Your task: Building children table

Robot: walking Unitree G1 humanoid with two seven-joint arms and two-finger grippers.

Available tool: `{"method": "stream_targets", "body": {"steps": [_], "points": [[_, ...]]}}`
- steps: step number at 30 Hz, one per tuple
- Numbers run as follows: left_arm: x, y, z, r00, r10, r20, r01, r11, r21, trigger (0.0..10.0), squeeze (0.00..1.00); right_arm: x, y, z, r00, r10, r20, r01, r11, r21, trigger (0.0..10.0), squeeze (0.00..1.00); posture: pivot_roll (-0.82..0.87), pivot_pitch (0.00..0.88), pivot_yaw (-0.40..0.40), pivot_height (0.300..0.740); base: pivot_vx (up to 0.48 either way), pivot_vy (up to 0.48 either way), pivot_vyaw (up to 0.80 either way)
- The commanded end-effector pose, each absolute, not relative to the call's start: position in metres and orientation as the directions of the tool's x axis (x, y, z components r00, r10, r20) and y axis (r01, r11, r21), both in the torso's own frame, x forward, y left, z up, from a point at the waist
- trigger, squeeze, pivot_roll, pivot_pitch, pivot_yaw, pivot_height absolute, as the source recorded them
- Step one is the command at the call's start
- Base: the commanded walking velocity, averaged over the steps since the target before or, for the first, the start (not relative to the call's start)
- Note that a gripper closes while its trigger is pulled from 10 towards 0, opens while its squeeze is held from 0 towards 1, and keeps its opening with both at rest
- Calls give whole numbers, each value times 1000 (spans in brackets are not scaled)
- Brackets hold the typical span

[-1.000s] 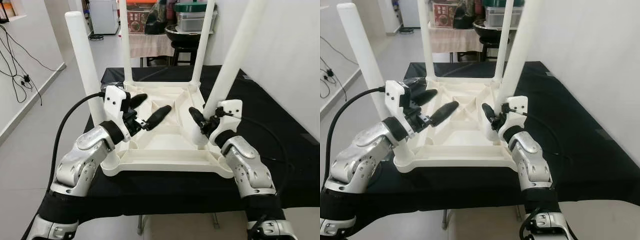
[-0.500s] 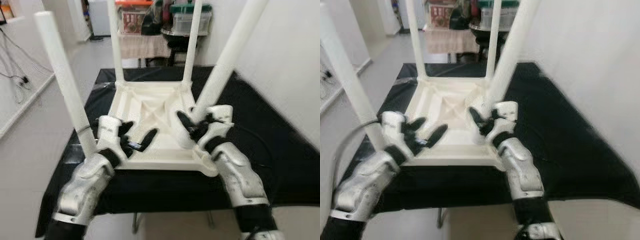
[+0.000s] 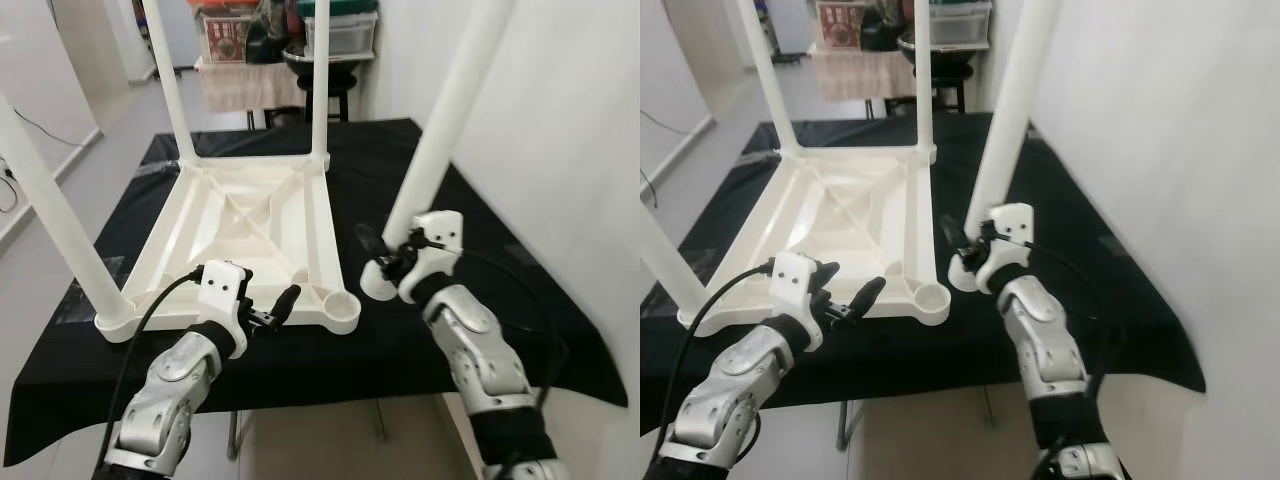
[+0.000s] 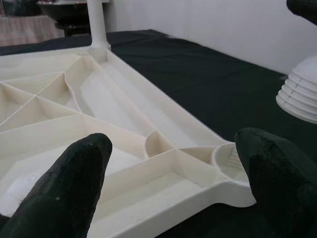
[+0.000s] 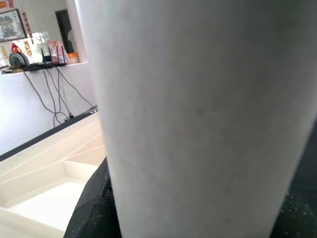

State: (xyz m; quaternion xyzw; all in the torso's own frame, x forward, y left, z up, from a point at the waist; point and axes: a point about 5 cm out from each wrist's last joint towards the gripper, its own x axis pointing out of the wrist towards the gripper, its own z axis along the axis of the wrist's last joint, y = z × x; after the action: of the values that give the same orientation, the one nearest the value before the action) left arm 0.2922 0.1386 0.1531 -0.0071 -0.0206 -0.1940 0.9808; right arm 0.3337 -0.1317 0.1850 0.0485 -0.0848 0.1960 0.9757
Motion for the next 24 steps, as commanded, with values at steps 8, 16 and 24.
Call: {"method": "stream_targets", "body": {"steps": [8,16,24], "points": [[289,133,152,896,-443,24,442,896,31,10000,0,341,-119,193,840,512,182,-514,857,-37,10000,0,-30,21,-34,740,0,0,0],[271,129,151,880,-475,8,473,879,58,10000,0,355,-124,200,638,755,154,-757,651,-56,10000,0,29,92,-38,740,0,0,0],[233,123,155,820,-572,-14,570,816,92,10000,0,356,-121,226,338,923,184,-934,353,-52,10000,0,75,201,-40,740,0,0,0]]}}
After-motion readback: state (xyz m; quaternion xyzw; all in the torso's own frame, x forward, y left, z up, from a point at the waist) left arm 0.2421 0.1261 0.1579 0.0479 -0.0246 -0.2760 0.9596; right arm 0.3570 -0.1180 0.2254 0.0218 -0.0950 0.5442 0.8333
